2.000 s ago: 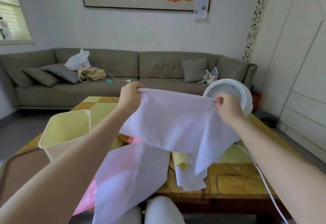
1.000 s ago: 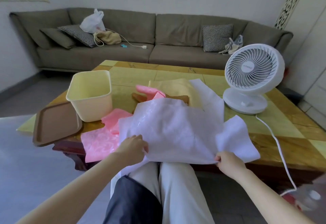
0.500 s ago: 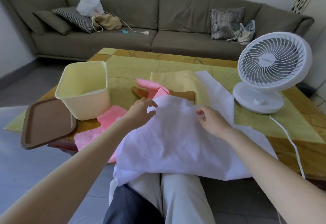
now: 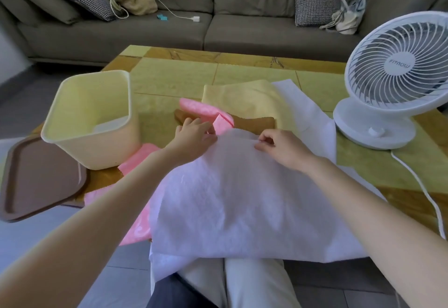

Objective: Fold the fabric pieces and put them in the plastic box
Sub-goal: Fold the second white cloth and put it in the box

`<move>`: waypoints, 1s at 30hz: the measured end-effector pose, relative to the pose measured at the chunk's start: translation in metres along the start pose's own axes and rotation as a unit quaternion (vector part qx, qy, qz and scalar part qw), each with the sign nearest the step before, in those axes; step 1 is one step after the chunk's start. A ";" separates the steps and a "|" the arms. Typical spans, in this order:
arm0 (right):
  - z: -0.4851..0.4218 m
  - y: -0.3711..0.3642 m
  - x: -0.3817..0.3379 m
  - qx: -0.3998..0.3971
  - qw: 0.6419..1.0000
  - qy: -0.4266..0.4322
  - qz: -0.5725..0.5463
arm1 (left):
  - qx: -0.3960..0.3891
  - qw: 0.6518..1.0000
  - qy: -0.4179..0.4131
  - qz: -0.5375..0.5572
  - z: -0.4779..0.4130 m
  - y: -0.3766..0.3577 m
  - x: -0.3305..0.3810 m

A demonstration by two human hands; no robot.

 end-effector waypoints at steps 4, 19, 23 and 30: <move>-0.006 0.006 -0.013 0.043 0.999 0.008 0.003 | 0.031 1.000 -0.002 0.001 -0.009 0.010 -0.003; 0.020 0.004 0.008 0.113 0.994 -0.004 0.009 | 0.049 0.990 0.006 -0.133 -0.006 0.008 0.040; 0.059 0.007 0.058 0.138 0.989 -0.054 -0.015 | 0.035 0.991 -0.127 -0.032 0.004 -0.026 0.123; 0.127 0.036 0.194 0.166 0.934 -0.315 0.034 | -0.140 0.968 -0.176 -0.117 0.041 -0.121 0.185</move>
Point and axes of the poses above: each hand's wrist, its own z-axis away from the middle knuckle, its own y-axis out of the back of the hand, x = y × z, the point moved 6 cm from there along -z, towards the middle knuckle, and after that the axes turned 13 degrees about -y, right-handed, at the moved point
